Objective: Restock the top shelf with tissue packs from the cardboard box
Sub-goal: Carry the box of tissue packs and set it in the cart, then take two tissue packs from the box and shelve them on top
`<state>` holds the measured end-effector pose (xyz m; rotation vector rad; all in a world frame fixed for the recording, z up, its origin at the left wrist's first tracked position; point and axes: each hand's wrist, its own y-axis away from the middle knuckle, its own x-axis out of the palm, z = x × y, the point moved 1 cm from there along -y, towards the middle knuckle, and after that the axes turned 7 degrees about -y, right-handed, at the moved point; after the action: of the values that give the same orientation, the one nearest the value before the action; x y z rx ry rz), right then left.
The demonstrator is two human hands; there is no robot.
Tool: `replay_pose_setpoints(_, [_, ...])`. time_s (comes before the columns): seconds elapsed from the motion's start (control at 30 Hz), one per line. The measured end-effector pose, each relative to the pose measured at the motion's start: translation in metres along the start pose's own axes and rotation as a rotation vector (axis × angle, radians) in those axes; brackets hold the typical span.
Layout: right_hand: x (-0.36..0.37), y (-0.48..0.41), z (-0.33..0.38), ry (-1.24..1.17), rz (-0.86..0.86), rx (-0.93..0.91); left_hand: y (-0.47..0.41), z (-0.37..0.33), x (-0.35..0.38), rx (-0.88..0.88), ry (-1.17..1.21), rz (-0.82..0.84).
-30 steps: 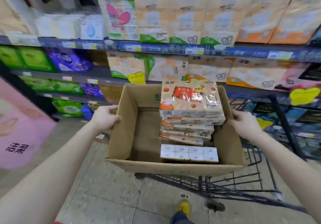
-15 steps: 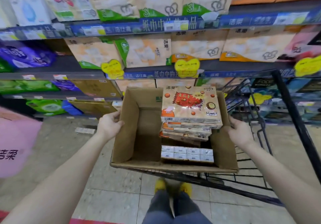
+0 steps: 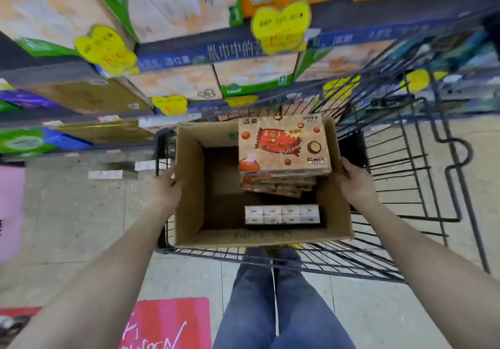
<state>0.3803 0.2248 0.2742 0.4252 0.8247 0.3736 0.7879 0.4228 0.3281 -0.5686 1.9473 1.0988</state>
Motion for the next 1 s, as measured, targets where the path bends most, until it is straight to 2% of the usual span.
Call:
replay_pose_setpoints(0.2, [0.035,-0.021,-0.033,-0.05,0.009,-0.021,-0.017,0.01,0.042,-0.052,0.001,0.024])
replay_pose_setpoints(0.43, [0.046,-0.023,-0.046,-0.187,-0.015,0.072,-0.021,0.012,0.063,-0.005,-0.064,-0.065])
replay_pose_setpoints(0.57, [0.037,-0.023,-0.04,-0.184,0.06,0.092,-0.014,0.003,0.061,-0.083,0.049,-0.103])
replay_pose_setpoints(0.63, [0.035,-0.023,-0.038,-0.172,0.027,0.102,-0.007,-0.008,0.064,-0.004,0.008,-0.216])
replay_pose_setpoints(0.7, [0.031,-0.022,-0.032,-0.123,-0.118,0.054,0.0,-0.029,0.068,0.117,-0.019,-0.254])
replay_pose_setpoints(0.8, [0.027,-0.015,-0.007,-0.137,-0.282,-0.053,0.006,-0.071,0.081,0.146,0.114,-0.052])
replay_pose_setpoints(0.9, [0.036,-0.014,0.018,-0.292,-0.126,-0.059,0.007,-0.112,0.096,0.083,0.325,0.216])
replay_pose_setpoints(1.0, [0.047,-0.017,0.025,-0.314,-0.045,-0.073,-0.001,-0.133,0.112,0.027,0.437,0.361])
